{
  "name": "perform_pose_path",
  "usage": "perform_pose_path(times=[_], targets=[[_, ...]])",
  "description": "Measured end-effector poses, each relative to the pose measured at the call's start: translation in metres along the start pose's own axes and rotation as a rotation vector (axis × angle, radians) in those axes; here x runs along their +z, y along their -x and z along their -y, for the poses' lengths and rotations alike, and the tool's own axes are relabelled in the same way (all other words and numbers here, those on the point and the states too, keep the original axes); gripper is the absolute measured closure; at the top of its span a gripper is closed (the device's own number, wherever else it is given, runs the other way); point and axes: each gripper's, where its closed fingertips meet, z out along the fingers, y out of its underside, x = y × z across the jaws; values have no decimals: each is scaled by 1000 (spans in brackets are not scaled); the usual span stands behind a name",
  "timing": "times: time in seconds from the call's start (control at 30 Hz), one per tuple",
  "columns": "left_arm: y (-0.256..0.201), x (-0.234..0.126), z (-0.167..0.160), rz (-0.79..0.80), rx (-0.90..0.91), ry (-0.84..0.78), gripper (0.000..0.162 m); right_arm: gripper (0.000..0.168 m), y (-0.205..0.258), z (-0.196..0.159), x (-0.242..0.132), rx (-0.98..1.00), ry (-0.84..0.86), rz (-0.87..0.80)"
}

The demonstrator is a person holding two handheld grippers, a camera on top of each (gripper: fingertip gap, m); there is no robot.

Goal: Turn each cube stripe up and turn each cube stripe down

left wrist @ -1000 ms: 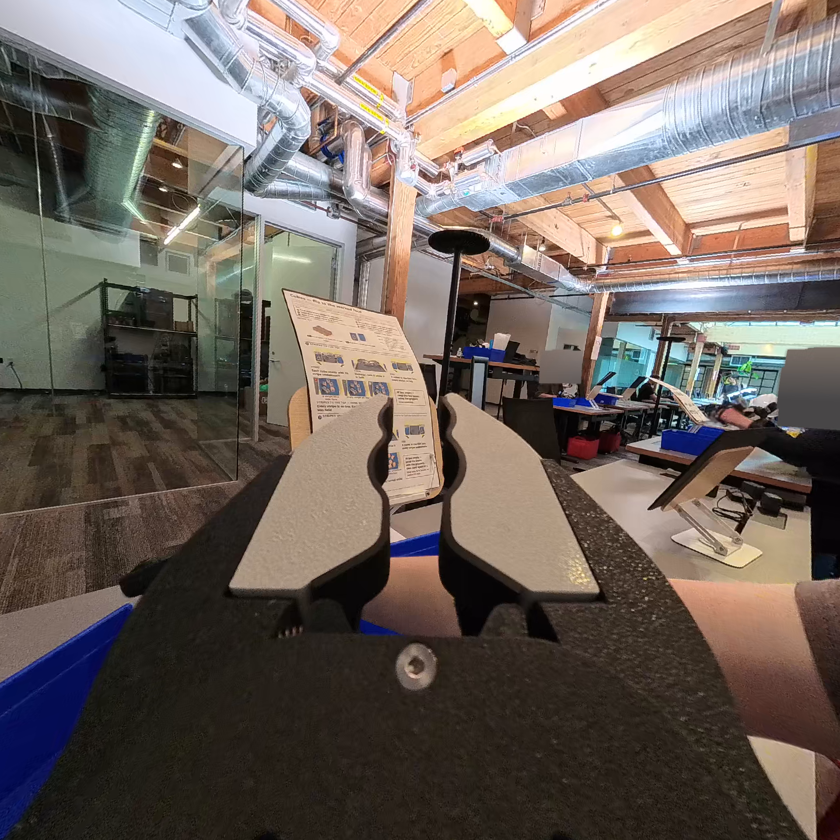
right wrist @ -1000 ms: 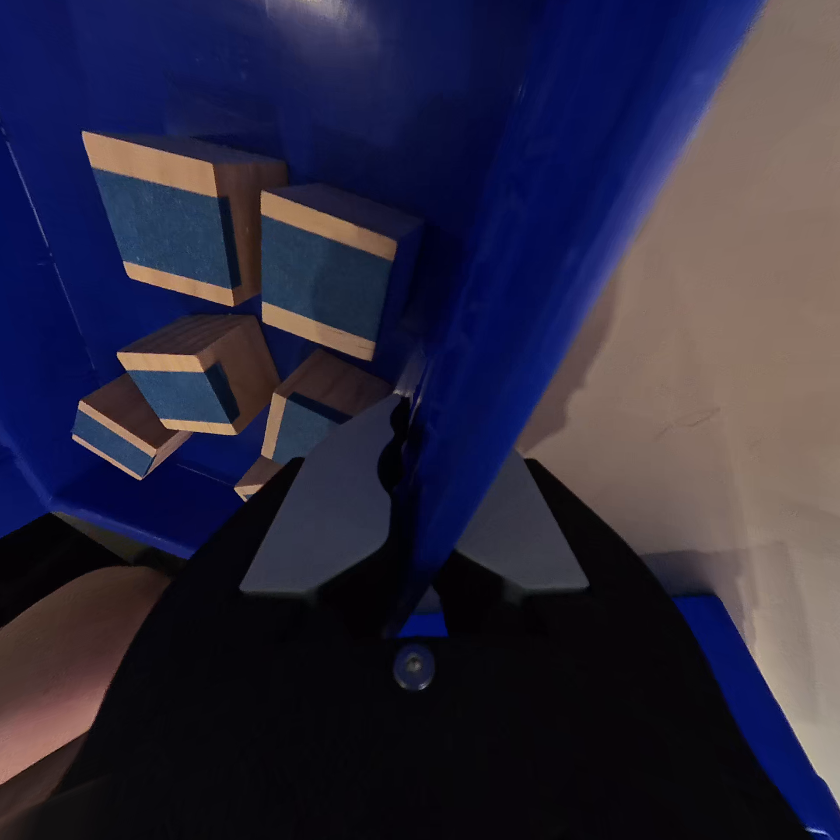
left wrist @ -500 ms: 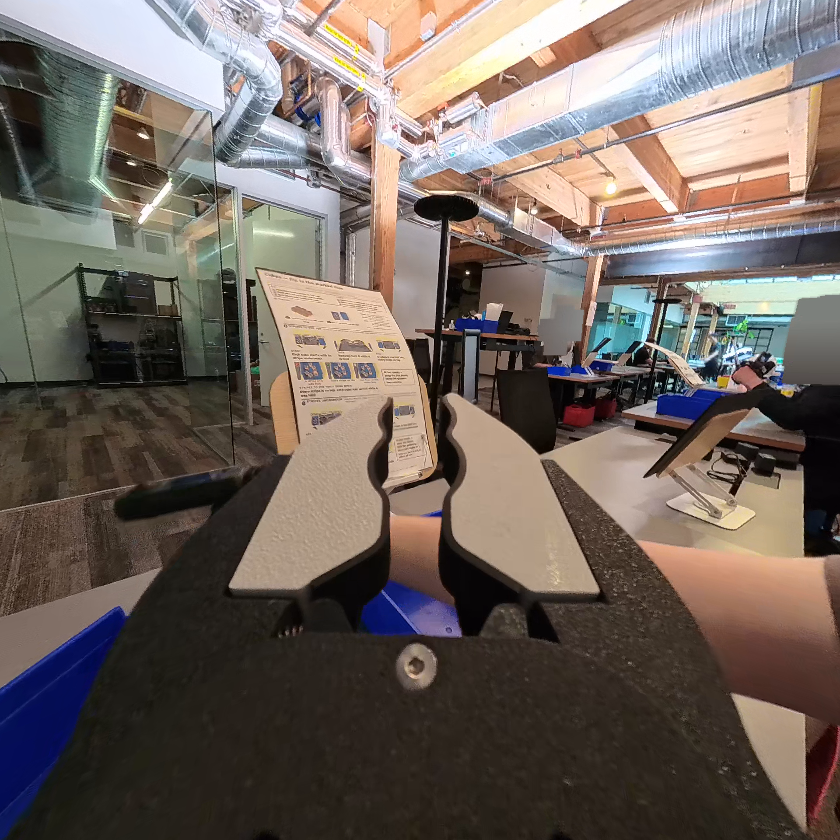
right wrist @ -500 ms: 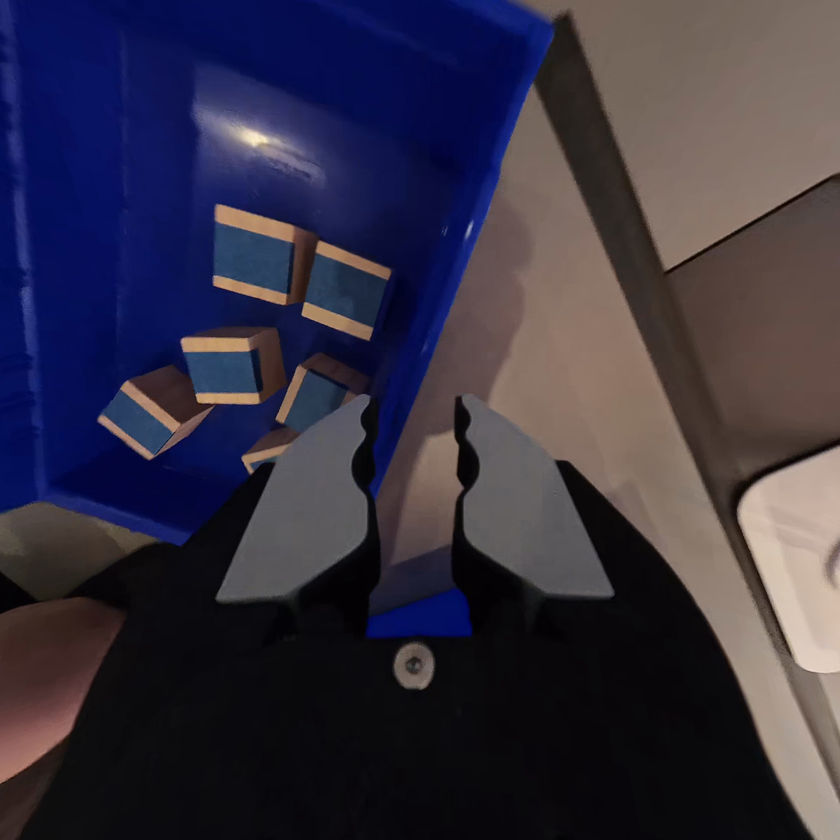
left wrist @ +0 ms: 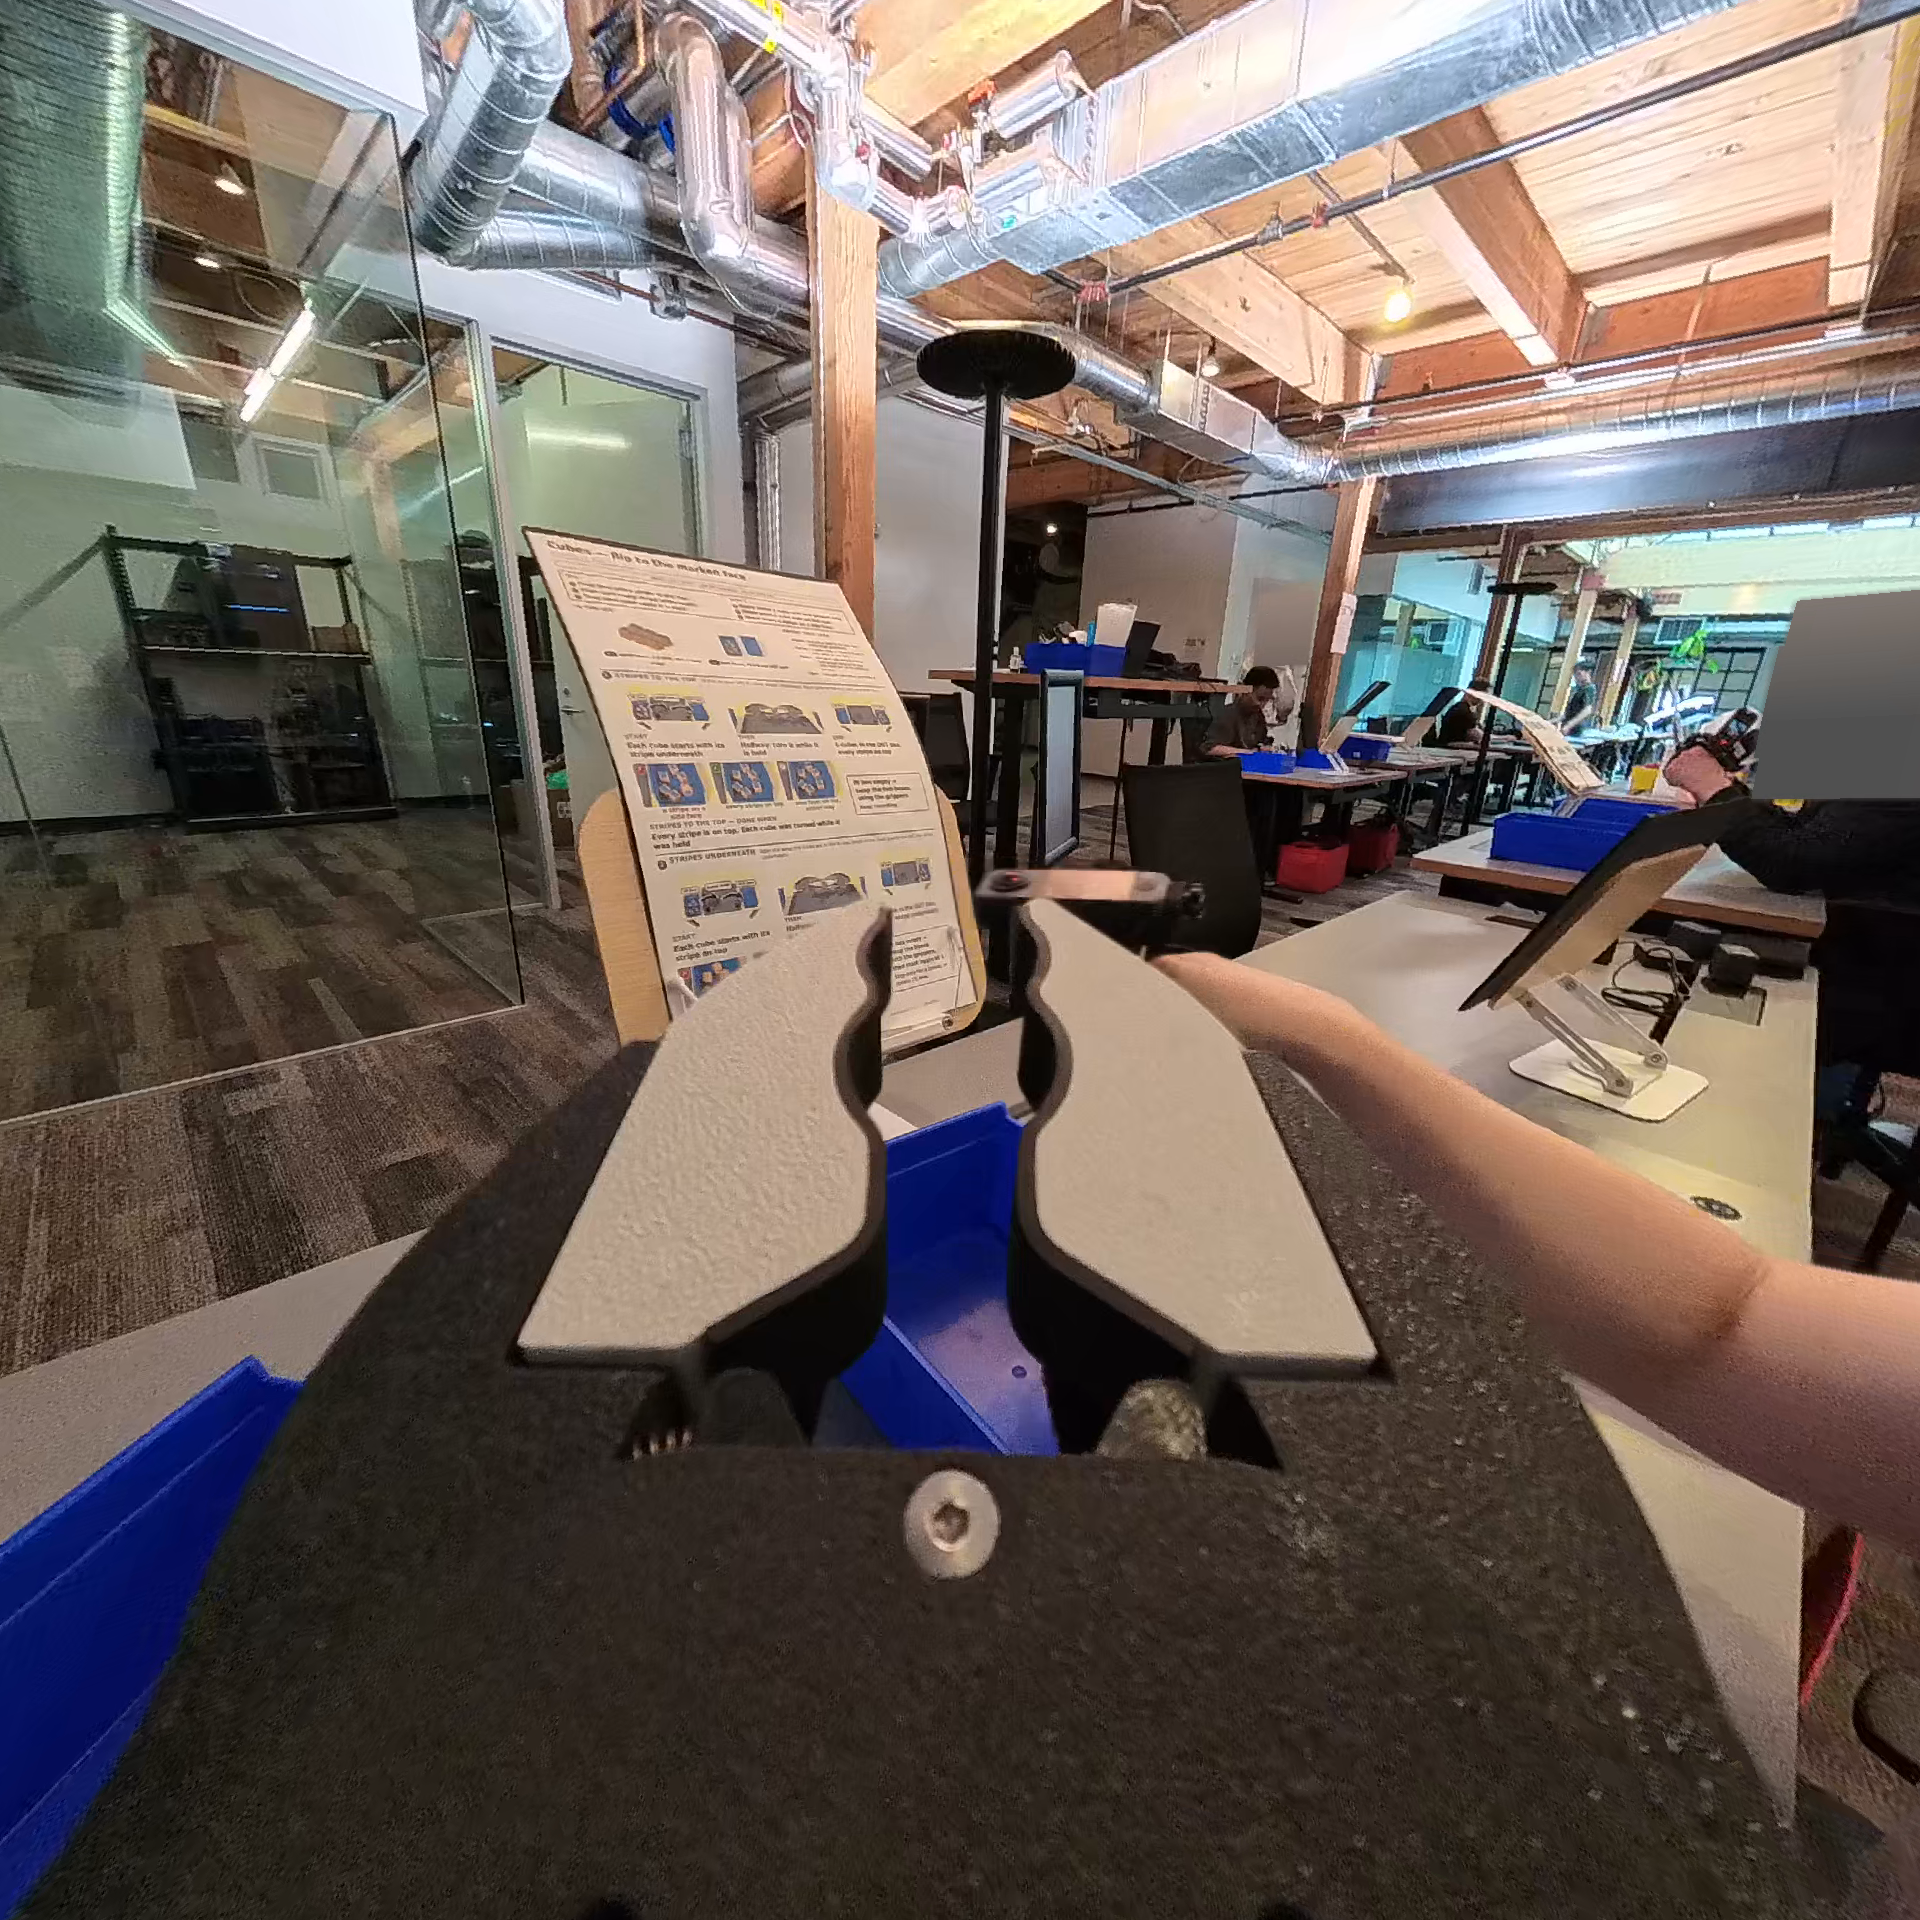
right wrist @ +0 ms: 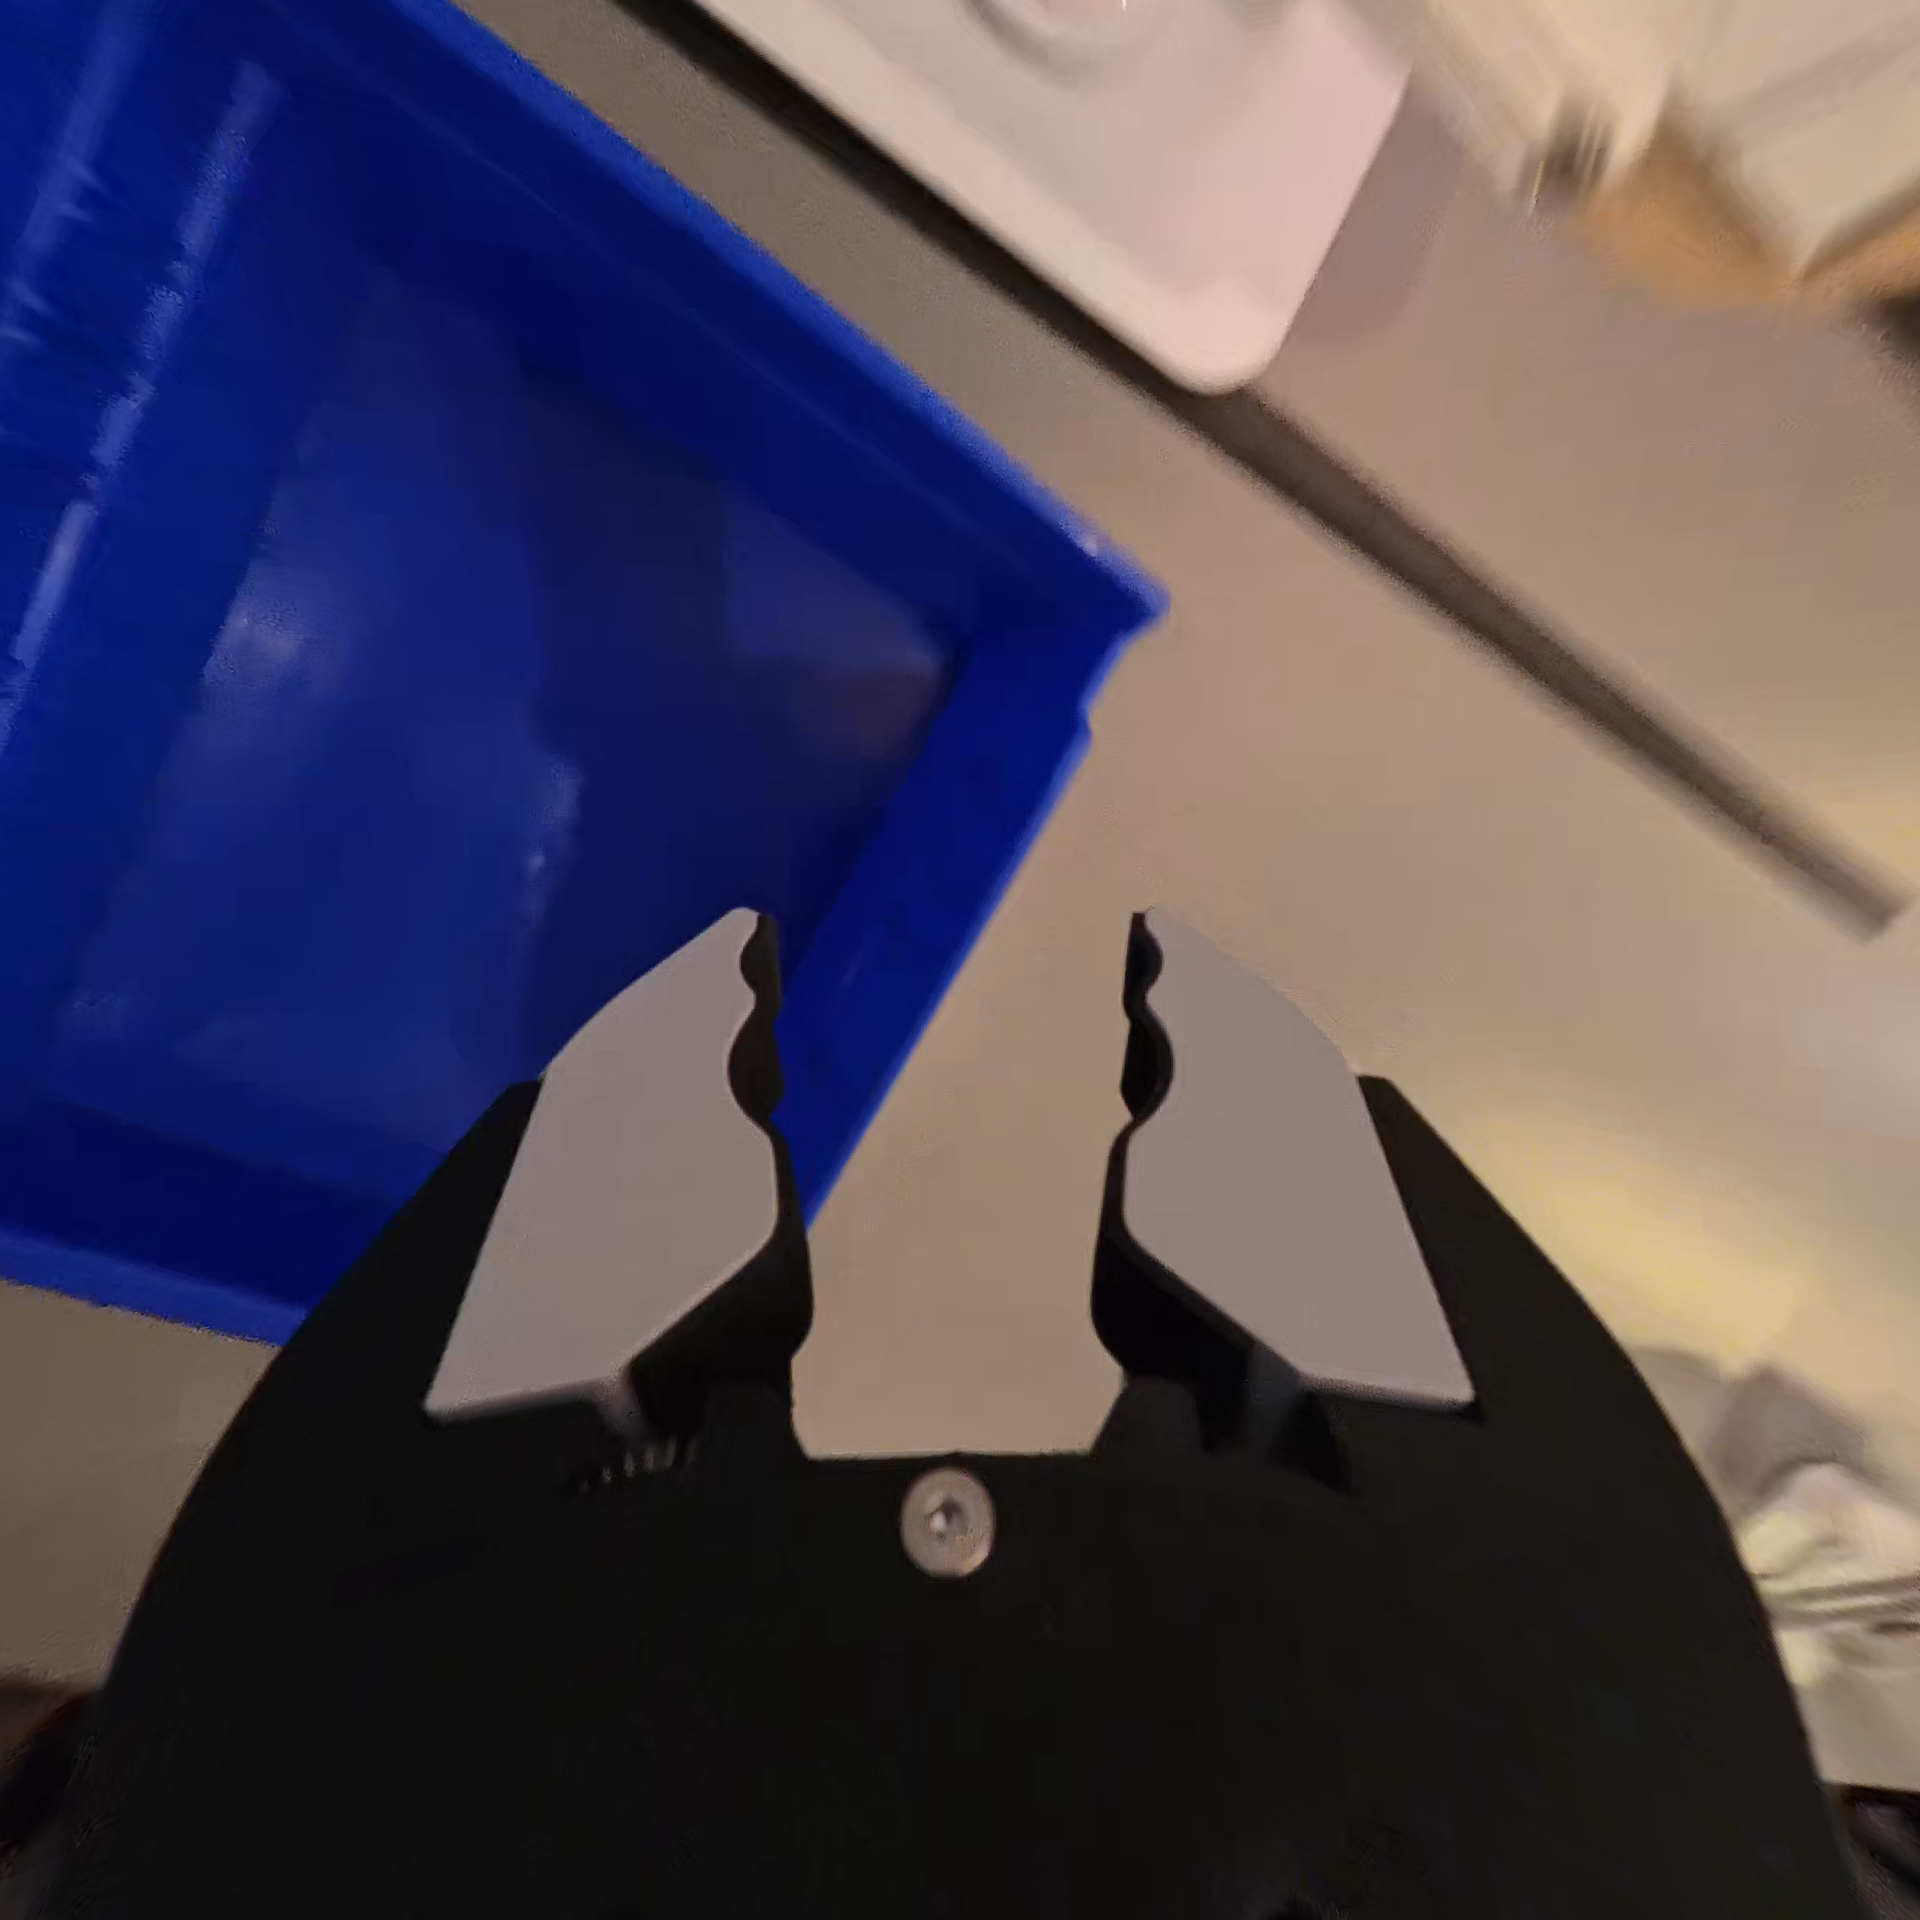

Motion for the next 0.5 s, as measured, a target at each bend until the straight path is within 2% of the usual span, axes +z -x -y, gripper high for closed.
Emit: perform_pose_path(times=[0.1, 0.27, 0.3, 0.37, 0.4, 0.5], targets=[[-4, 7, -3, -3, 14, 21, 140, 100, -2, -37, 22, 98, 72, 125], [3, 23, -20, 90, 57, 125, 141, 103, 21, -62, 56, 54, 188, 177], [0, 26, -23, 83, 60, 142, 141, 110, 22, -72, 63, 26, 245, 157], [-7, 32, -28, 64, 68, 172, 141, 124, 36, -85, 74, 3, 326, 240], [-10, 35, -31, 60, 80, 188, 141, 128, 33, -84, 76, 18, 319, 243], [-19, 43, -39, 50, 122, 235, 141, 157, 25, -82, 77, 135, 324, 379]])
